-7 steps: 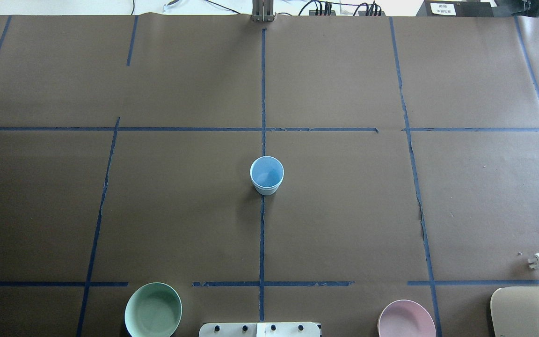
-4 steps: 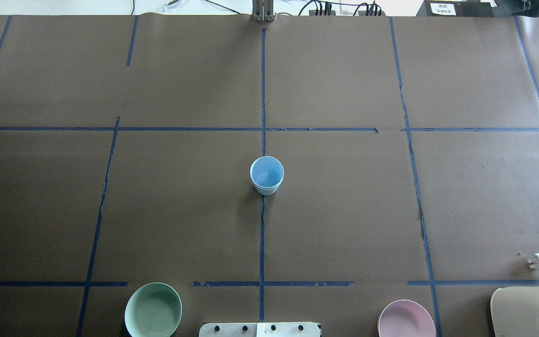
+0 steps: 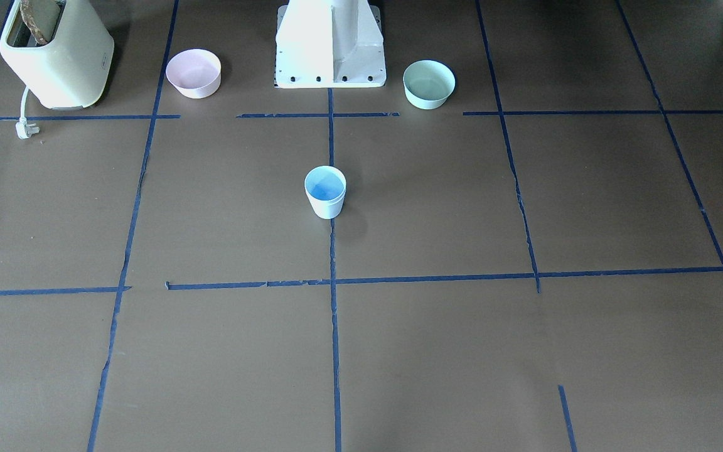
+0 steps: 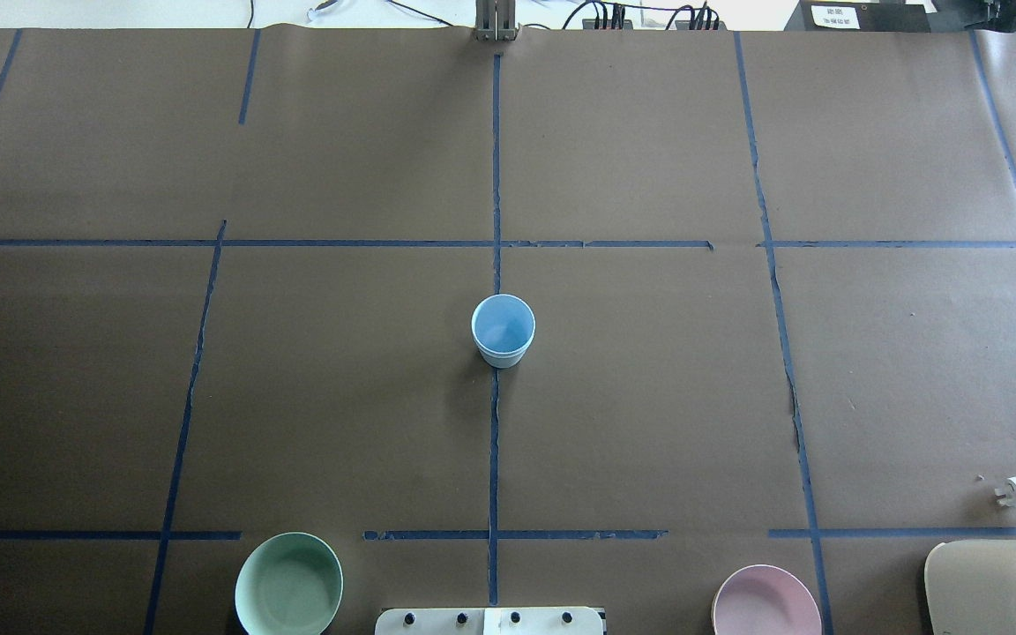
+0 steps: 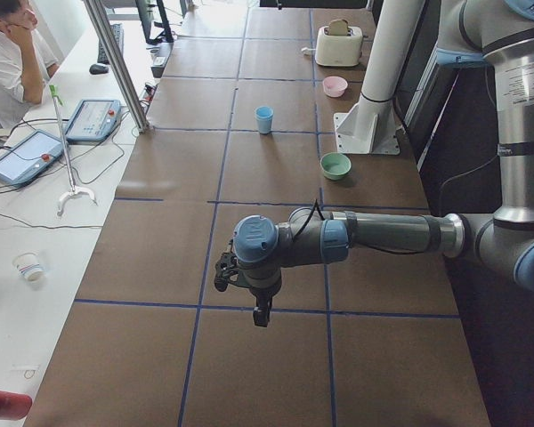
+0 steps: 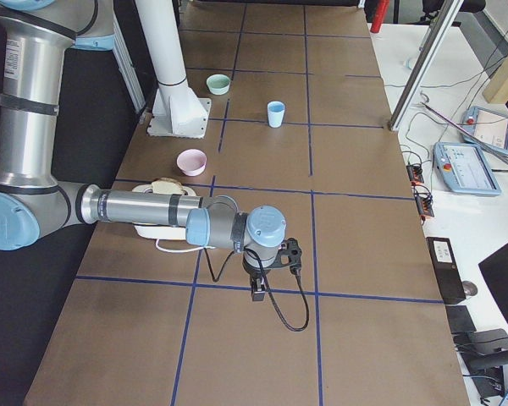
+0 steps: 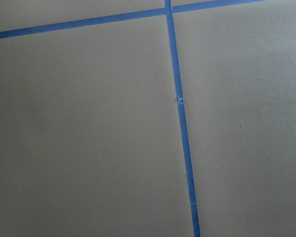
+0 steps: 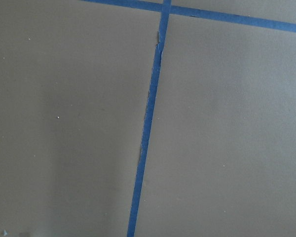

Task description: Stack blue cups with both arms

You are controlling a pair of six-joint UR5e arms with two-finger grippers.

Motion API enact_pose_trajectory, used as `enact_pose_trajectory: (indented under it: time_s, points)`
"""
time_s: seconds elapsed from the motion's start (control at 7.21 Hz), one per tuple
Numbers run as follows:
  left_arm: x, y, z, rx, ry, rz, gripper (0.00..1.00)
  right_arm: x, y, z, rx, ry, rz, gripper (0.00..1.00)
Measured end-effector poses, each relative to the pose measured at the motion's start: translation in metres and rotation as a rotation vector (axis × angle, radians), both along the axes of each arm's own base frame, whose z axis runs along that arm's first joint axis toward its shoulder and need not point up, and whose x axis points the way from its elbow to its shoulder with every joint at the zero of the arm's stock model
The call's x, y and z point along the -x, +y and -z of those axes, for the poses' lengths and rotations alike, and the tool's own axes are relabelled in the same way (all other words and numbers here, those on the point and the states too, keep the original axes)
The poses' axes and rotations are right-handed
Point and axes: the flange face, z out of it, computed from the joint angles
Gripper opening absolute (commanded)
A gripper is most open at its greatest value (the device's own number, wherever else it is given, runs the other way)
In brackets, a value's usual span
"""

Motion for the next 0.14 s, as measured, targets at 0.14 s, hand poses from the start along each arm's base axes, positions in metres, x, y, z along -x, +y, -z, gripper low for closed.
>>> enact_pose_trajectory:
  time_s: [0.14]
  points:
    - [0.0000,0.0000,-0.0001,0.000,0.000,0.000,1.00,0.0000,0.0000,0.0002,0.000,-0.001,0.000,1.00]
